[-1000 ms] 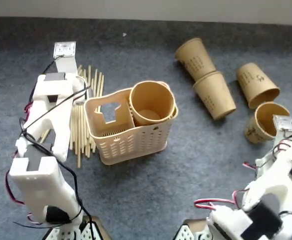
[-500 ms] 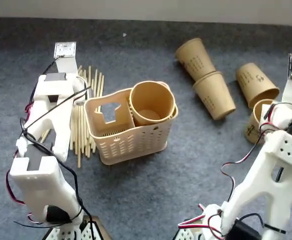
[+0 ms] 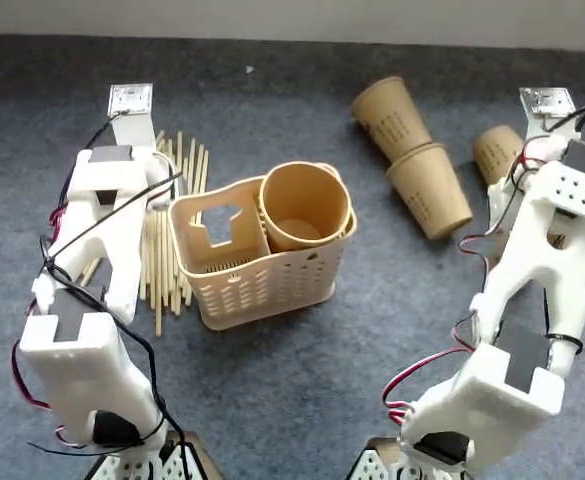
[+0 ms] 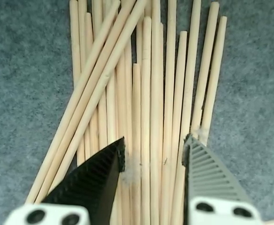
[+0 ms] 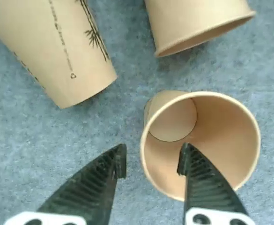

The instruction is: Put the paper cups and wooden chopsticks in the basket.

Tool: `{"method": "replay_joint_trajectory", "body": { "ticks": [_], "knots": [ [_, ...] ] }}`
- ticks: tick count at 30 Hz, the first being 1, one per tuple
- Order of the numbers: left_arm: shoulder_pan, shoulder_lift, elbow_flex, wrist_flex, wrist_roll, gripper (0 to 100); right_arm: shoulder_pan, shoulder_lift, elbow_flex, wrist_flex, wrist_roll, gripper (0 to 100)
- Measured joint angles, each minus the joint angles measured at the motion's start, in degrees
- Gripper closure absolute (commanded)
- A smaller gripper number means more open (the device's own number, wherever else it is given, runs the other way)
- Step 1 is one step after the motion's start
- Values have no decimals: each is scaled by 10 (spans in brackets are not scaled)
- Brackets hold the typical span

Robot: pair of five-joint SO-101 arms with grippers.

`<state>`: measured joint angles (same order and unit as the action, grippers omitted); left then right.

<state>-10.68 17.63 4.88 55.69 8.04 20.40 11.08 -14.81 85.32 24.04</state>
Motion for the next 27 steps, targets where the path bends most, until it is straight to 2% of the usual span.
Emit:
{"method": "replay_joint_trajectory", "body": {
  "ticks": [11,18,27],
  "knots": [
    [0,0,0,0,0,779,-42,0,-49,112,38,806],
    [0,0,0,0,0,779,-42,0,-14,108,38,806],
    [0,0,0,0,0,779,-7,-2,31,24,38,806]
  ]
}}
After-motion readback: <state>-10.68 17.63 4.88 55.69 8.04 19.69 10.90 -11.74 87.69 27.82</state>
